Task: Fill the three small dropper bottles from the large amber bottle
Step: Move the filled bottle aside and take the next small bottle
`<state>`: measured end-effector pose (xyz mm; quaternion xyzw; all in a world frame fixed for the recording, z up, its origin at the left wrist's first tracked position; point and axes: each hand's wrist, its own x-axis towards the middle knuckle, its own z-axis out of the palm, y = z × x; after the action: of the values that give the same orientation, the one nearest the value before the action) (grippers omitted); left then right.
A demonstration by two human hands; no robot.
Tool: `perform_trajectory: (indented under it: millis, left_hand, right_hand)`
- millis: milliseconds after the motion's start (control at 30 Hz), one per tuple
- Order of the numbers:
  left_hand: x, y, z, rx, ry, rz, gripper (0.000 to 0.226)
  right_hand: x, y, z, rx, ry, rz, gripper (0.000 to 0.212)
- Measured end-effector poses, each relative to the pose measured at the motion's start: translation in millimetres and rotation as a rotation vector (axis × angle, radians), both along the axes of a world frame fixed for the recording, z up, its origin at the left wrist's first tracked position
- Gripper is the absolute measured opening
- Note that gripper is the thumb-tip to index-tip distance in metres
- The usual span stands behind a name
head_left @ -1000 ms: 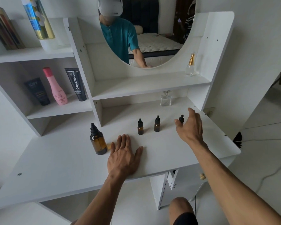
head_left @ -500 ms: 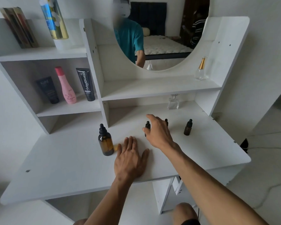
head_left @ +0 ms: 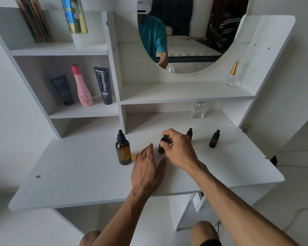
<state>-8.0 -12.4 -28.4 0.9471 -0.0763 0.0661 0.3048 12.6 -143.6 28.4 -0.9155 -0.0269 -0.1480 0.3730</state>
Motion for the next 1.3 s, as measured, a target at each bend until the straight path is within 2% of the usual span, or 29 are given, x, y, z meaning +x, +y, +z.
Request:
perform_trajectory:
  millis: [133, 300, 500, 800, 1033, 1133, 1300]
  left_hand:
    - [-1, 3, 0, -0.169, -0.004, 0.027, 0.064]
    - [-1, 9, 0, -0.34, -0.061, 0.088, 0.034]
    - [-2, 11, 4, -0.318, -0.042, 0.12, 0.012]
    - [0, 10, 3, -0.309, -0.021, 0.153, 0.022]
    - [-2, 8, 6, -0.298, -0.042, 0.146, 0.027]
    - [-2, 9, 5, -0.32, -0.037, 0.137, 0.027]
    - [-1, 10, 4, -0.348, -0.035, 0.127, 0.028]
  right_hand:
    - [-11, 10, 0, -0.014, 0.023, 0.06, 0.024]
    - [-19, 20, 2, -0.059, 0.063, 0.119, 0.023]
    - [-17, 21, 5, -0.121, 0.127, 0.124, 0.023]
    - [-6, 22, 26, -0.338, 0.19, 0.146, 0.025]
    - [-1, 25, 38, -0.504, 0.263, 0.206, 0.014]
    - [-1, 22, 42, -0.513, 0.29, 0.254, 0.014]
    - [-4, 21, 49, -0.476, 0.293, 0.272, 0.028]
